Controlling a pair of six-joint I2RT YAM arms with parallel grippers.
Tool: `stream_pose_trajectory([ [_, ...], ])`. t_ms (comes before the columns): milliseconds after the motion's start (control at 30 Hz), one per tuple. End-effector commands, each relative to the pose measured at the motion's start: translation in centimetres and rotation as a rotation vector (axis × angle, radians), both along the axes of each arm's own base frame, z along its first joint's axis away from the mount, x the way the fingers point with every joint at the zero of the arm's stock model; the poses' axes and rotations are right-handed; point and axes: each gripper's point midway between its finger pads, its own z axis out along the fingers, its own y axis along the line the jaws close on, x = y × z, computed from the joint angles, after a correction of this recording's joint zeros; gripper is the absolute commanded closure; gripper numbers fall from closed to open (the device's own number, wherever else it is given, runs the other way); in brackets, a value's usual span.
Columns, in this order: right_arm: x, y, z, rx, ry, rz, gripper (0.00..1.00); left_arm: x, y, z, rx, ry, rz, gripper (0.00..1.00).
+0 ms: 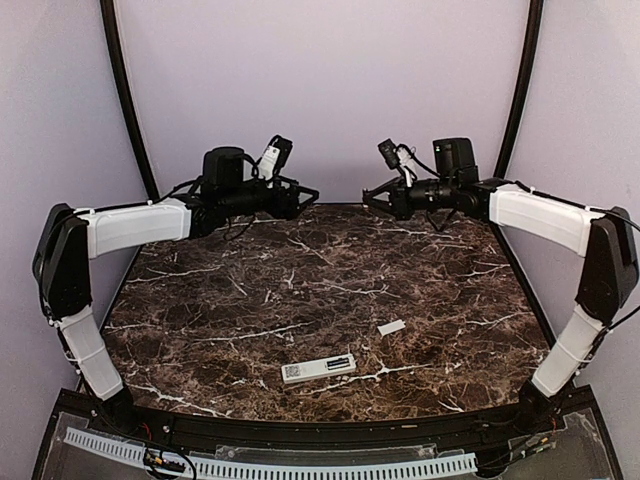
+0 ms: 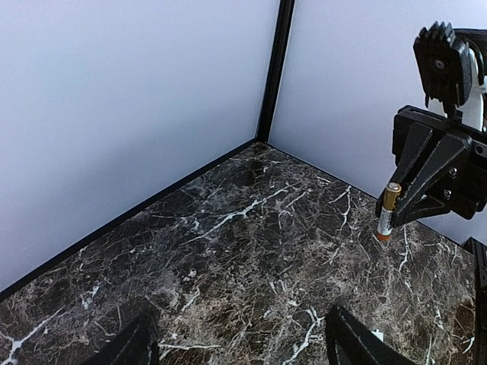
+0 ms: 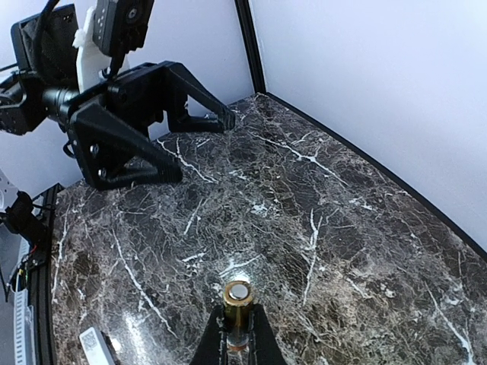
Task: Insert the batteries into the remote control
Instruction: Pass from the right arm to the left
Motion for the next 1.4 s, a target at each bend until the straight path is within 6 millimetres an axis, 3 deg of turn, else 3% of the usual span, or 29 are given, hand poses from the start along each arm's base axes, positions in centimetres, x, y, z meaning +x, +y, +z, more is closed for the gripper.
stream_pose_trajectory([
  [0, -1.0, 1.0, 4.8, 0.108, -0.029, -0.040, 1.00, -4.1, -2.7, 1.7, 0.018, -0.114, -0.120, 0.26],
  [67, -1.6, 1.5, 6.1, 0.160, -0.024, -0.055, 1.00, -6.0, -3.2, 2.3, 0.014, -0.148, -0.140, 0.26],
  [100, -2.0, 1.8, 6.7, 0.181, -0.021, -0.065, 1.00, -6.8, -3.1, 3.7, -0.010, -0.182, -0.140, 0.26],
  [133, -2.5, 2.1, 7.0, 0.201, -0.014, -0.077, 1.00, -7.8, -3.3, 2.9, -0.006, -0.174, -0.155, 0.26],
  [167, -3.1, 2.6, 7.5, 0.213, -0.017, -0.087, 1.00, -8.8, -2.9, 4.6, -0.032, -0.212, -0.159, 0.26],
  [200, -3.7, 3.1, 7.6, 0.215, -0.016, -0.106, 1.00, -9.9, -2.9, 3.6, -0.020, -0.207, -0.177, 0.26],
  [233, -4.4, 3.6, 7.7, 0.219, -0.014, -0.120, 1.00, -10.9, -2.5, 4.9, -0.039, -0.241, -0.177, 0.28],
  [267, -5.2, 4.2, 7.8, 0.228, -0.011, -0.135, 1.00, -11.9, -2.5, 3.7, -0.019, -0.238, -0.188, 0.29],
  [300, -6.0, 4.7, 8.0, 0.244, -0.008, -0.152, 1.00, -12.4, -2.0, 4.5, -0.021, -0.264, -0.158, 0.34],
  [400, -9.1, 5.8, 8.1, 0.331, 0.010, -0.188, 1.00, -14.3, -1.8, 2.4, 0.041, -0.279, -0.105, 0.44],
  [500, -11.2, 6.3, 7.9, 0.428, 0.113, -0.228, 1.00, -18.0, -1.0, 1.5, 0.047, -0.330, -0.106, 0.44],
  [533, -11.9, 6.7, 7.7, 0.441, 0.158, -0.228, 1.00, -18.5, 0.1, 3.1, 0.015, -0.373, -0.057, 0.44],
  [567, -12.7, 7.2, 7.6, 0.452, 0.190, -0.225, 1.00, -19.7, 0.2, 1.9, 0.035, -0.374, -0.066, 0.44],
  [600, -13.7, 7.8, 7.3, 0.452, 0.205, -0.219, 1.00, -20.1, 1.3, 2.9, 0.022, -0.393, -0.029, 0.45],
  [633, -14.6, 8.3, 7.3, 0.454, 0.210, -0.211, 1.00, -20.8, 1.5, 1.8, 0.052, -0.379, -0.026, 0.45],
  [800, -18.0, 10.5, 6.8, 0.453, 0.227, -0.213, 1.00, -24.9, 2.0, 1.4, 0.085, -0.396, -0.101, 0.45],
  [1000, -20.4, 12.4, 7.4, 0.470, 0.240, -0.168, 1.00, -25.1, 2.1, 2.3, 0.107, -0.417, -0.035, 0.42],
  [1200, -20.9, 13.3, 7.5, 0.450, 0.225, -0.152, 1.00, -24.1, 2.1, 2.7, 0.114, -0.394, 0.026, 0.59],
  [1367, -20.6, 13.1, 6.8, 0.446, 0.216, -0.171, 1.00, -24.4, 2.1, 3.0, 0.098, -0.392, 0.012, 0.62],
])
